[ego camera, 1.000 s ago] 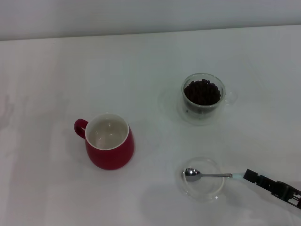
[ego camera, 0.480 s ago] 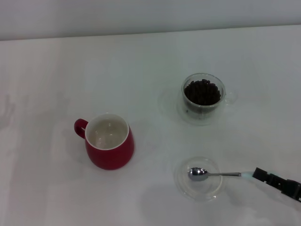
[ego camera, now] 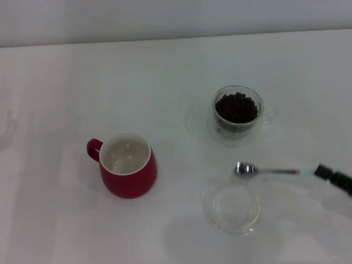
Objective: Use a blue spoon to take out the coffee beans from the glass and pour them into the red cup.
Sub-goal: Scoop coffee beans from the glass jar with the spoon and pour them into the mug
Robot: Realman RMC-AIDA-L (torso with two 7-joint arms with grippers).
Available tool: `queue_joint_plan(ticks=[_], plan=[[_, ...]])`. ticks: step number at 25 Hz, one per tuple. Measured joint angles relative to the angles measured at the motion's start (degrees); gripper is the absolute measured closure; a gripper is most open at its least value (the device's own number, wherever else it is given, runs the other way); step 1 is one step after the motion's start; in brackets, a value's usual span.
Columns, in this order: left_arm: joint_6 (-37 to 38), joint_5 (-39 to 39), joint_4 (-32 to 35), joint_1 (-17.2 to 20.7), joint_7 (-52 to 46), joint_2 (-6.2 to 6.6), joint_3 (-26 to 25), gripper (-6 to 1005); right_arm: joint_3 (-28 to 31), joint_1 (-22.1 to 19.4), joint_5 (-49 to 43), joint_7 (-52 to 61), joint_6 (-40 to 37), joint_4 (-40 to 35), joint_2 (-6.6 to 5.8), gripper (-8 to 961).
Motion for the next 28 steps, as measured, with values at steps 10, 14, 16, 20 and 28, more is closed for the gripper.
queue_joint_plan(ticks=[10, 14, 16, 20, 28], plan=[[0.3, 0.1, 0.7, -0.2, 0.0, 0.09, -0.1, 107, -0.1, 13.0, 4.2, -1.7, -1.7, 6.2, -2.07, 806], [0.3, 0.1, 0.8, -0.2, 0.0, 0.09, -0.3, 107, -0.5, 19.4, 4.3, -2.0, -1.9, 10.4, -3.86, 805], [0.3, 0.0, 0.8, -0.2, 0.0, 0.09, -0.3, 107, -0.6, 20.2, 4.3, -2.2, -1.9, 10.9, -4.2, 805], [0.2, -0.2, 0.8, -0.2, 0.0, 0.09, -0.3, 108, -0.9, 23.0, 4.3, -2.8, -1.8, 12.5, -5.58, 804], [0.4, -0.2, 0.8, -0.3, 0.0, 0.09, -0.2, 108, -7.6, 25.7, 6.0, -6.1, -1.5, 19.1, -3.77, 802]])
